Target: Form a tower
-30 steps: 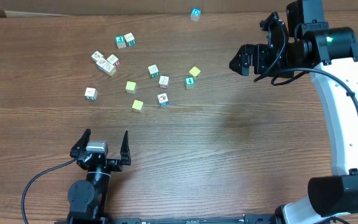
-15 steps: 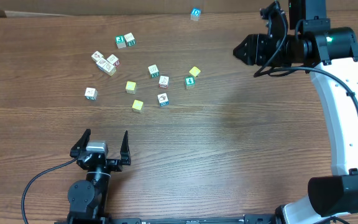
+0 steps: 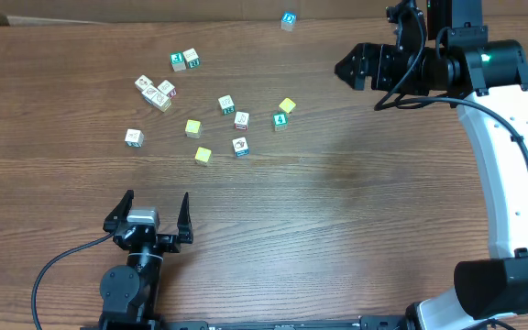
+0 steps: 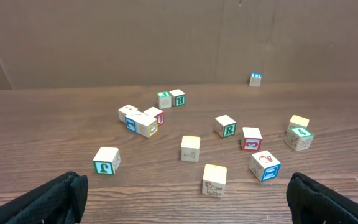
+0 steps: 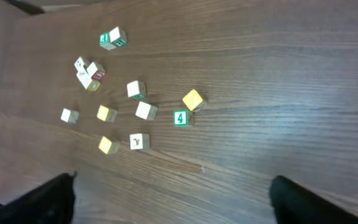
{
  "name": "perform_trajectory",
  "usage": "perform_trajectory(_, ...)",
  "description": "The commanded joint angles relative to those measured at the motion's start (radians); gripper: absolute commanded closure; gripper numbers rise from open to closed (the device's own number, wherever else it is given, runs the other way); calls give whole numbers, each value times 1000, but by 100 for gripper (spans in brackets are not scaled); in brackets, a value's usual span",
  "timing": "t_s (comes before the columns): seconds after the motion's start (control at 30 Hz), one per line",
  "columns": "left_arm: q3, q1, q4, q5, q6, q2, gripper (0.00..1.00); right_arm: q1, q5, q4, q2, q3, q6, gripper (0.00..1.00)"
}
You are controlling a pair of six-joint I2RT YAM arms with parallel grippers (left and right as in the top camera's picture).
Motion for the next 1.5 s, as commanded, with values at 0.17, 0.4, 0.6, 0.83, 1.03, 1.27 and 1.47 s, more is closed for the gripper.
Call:
perform_trajectory(0.17,-3,7,2,8,16,-10,0,6,71,-8,-10,12,0,0)
perform_trajectory(0.4,-3,7,2,8,16,-10,1,6,74,-8,-10,12,0,0)
perform_trajectory(0.6,-3,7,2,8,16,-11,1,6,74,-7,-10,12,0,0)
perform_trajectory(0.83,-3,7,0,43,15,-10,0,6,74,-7,-10,12,0,0)
perform_trajectory(1.03,19,7,173,158,-22,-10,0,6,74,-7,-10,12,0,0)
perform_trajectory(1.27,338,7,187,199,-96,45,0,6,74,-7,-10,12,0,0)
perform_trajectory(1.47,799,7,-139,200,-36,318,0,6,74,-7,-10,12,0,0)
